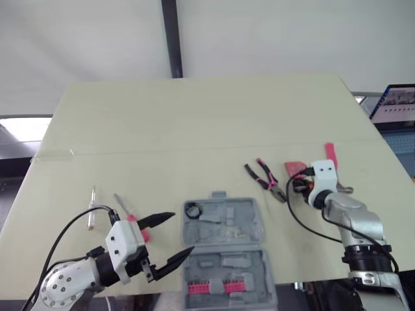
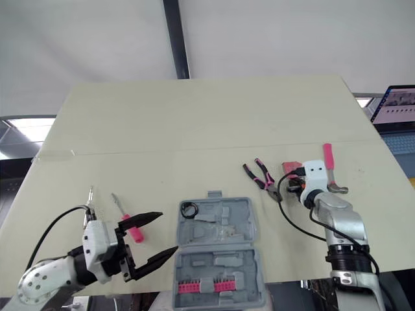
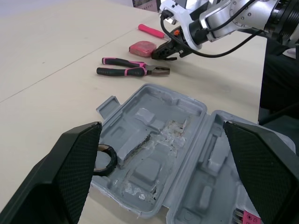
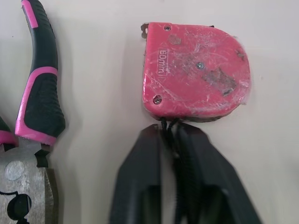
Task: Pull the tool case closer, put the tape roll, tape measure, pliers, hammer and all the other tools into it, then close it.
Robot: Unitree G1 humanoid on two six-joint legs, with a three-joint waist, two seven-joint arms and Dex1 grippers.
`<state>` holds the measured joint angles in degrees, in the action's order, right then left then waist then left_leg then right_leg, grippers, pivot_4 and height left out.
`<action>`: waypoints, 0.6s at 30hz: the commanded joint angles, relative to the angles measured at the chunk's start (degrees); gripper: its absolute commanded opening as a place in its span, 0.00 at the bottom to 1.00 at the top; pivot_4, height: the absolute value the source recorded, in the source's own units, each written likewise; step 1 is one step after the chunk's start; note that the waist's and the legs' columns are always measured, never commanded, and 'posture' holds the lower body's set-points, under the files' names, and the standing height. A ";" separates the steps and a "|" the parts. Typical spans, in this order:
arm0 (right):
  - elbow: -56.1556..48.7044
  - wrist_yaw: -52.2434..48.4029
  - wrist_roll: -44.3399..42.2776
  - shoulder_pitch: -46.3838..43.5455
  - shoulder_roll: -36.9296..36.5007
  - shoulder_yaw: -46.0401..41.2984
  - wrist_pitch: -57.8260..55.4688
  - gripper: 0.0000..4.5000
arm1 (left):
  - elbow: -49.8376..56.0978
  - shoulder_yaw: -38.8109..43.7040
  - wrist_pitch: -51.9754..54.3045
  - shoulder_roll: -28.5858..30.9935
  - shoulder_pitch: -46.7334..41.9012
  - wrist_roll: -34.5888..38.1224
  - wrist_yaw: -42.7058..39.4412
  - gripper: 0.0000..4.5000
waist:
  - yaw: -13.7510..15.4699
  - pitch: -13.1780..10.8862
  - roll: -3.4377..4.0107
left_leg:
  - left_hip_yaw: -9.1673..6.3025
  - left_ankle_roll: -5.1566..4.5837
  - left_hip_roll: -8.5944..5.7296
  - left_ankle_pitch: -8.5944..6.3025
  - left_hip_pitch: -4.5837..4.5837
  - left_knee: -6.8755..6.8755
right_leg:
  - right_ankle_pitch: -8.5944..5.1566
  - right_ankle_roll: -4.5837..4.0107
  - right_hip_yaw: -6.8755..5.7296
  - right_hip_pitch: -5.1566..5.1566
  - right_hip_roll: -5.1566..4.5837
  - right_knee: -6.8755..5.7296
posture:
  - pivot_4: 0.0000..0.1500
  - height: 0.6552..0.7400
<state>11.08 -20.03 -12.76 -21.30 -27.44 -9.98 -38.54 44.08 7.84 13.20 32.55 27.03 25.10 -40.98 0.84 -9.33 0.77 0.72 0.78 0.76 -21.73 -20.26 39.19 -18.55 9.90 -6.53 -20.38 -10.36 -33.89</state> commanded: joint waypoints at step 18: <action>-24.74 -4.39 -5.98 17.97 -6.18 -3.59 -14.78 0.00 | -3.23 -1.29 -3.66 0.76 -1.11 0.39 -3.04 1.00 | 0.61 0.00 0.00 | 0.00 0.00 0.00 0.00 -0.03 -0.01 | 0.00 0.00 0.00 0.01 0.00 0.06 | 1.00 1.00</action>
<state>-10.19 -23.38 -17.33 -5.05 -33.11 -12.24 -50.95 41.22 5.92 10.61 32.75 25.75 24.62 -43.15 1.45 -9.32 0.77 0.71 0.78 0.76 -21.73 -20.28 39.18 -18.54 9.90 -6.54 -20.37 -10.36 -33.84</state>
